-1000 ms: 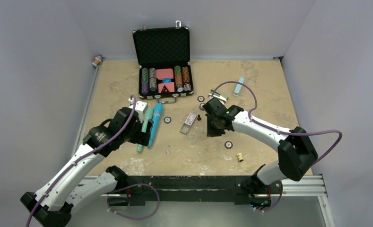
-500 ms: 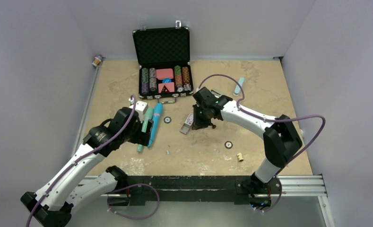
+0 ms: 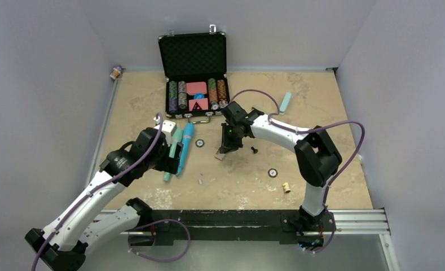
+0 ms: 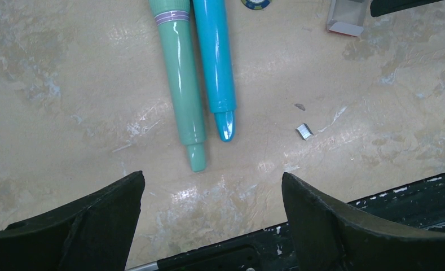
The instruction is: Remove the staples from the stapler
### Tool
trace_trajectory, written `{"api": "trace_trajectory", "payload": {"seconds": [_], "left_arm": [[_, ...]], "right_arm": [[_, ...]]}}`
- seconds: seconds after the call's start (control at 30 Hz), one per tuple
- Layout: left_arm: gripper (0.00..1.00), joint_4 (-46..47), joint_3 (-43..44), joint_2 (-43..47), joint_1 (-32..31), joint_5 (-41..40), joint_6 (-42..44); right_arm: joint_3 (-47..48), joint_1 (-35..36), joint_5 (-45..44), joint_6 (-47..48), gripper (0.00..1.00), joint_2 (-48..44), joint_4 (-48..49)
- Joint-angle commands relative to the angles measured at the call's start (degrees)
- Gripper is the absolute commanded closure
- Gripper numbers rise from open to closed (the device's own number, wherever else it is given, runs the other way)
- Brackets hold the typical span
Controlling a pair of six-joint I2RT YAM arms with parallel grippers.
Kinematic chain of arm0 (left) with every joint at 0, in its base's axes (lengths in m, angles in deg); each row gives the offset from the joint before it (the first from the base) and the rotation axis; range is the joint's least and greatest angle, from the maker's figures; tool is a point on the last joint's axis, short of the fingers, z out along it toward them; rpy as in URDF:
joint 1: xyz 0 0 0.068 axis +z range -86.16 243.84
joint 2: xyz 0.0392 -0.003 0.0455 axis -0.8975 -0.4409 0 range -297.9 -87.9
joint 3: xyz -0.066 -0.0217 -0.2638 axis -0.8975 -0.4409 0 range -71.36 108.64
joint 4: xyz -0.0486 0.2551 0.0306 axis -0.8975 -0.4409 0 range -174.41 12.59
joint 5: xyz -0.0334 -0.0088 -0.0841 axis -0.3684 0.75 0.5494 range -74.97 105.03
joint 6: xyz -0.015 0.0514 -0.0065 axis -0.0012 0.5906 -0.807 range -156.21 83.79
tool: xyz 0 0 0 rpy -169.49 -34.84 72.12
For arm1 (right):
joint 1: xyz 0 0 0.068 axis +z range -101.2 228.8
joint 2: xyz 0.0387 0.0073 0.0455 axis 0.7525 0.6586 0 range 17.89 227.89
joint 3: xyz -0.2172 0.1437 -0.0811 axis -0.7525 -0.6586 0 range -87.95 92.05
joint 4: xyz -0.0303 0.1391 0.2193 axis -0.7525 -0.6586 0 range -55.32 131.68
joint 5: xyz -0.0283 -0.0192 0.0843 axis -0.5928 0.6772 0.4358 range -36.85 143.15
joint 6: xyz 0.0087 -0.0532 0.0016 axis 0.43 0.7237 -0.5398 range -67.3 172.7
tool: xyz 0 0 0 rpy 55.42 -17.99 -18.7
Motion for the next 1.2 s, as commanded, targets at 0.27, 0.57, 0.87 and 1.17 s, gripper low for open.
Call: {"api": "trace_trajectory", "payload": {"seconds": [0.27, 0.57, 0.87, 1.17], "left_arm": [[0.06, 0.92, 0.48, 0.08, 0.42, -0.2, 0.01], [0.06, 0.83, 0.49, -0.37, 0.54, -0.22, 0.01], [0.06, 0.82, 0.57, -0.62, 0.51, -0.29, 0.03], [0.06, 0.75, 0.66, -0.83, 0.51, -0.29, -0.01]], "right_arm": [[3.32, 0.23, -4.71, 8.72, 1.0, 5.26, 2.31], [2.7, 0.31, -2.88, 15.29, 1.0, 3.86, 4.45], [4.39, 1.03, -2.51, 19.74, 1.0, 1.49, 3.5], [4.85, 2.42, -4.77, 24.45, 1.0, 1.23, 4.58]]}}
